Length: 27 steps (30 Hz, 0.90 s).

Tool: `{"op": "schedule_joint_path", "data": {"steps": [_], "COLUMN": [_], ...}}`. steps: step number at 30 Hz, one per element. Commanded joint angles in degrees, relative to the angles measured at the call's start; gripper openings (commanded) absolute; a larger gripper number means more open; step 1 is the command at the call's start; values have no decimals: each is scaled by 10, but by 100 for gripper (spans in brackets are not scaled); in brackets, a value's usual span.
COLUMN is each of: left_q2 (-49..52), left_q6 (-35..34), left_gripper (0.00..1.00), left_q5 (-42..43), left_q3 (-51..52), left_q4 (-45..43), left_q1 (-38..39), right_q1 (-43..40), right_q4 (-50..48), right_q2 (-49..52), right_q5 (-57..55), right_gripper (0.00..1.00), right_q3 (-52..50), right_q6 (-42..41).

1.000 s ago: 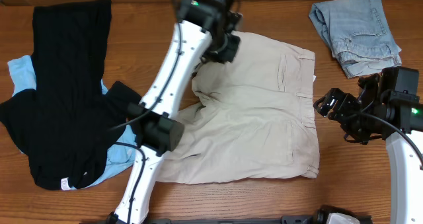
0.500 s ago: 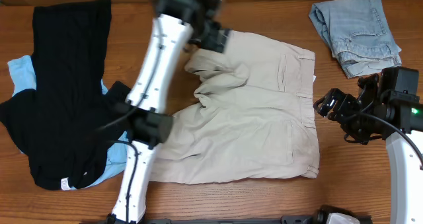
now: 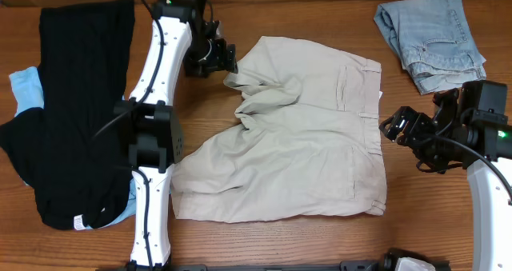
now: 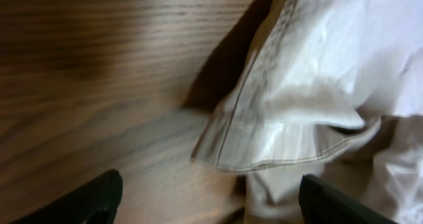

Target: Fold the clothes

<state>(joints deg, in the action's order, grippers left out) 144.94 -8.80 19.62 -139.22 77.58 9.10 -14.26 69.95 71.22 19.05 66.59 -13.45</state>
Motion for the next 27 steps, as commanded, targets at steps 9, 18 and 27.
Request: {"op": "schedule_joint_path", "data": {"steps": [9, 18, 27], "left_q2": [1, 1, -1], "left_q6": [10, 6, 10], "left_gripper": [60, 4, 4], "left_q5": [49, 59, 43], "left_q3": [96, 90, -87], "left_q4": [-96, -120, -67], "left_q1": [7, 5, -74], "right_q1": [-2, -2, -2], "right_q4": [-3, -3, -7], "right_q2": [0, 0, 0], "right_q5": [-5, -5, -5], "right_gripper": [100, 100, 100], "right_q3": [15, 14, 14], "right_q6": [4, 4, 4]}}
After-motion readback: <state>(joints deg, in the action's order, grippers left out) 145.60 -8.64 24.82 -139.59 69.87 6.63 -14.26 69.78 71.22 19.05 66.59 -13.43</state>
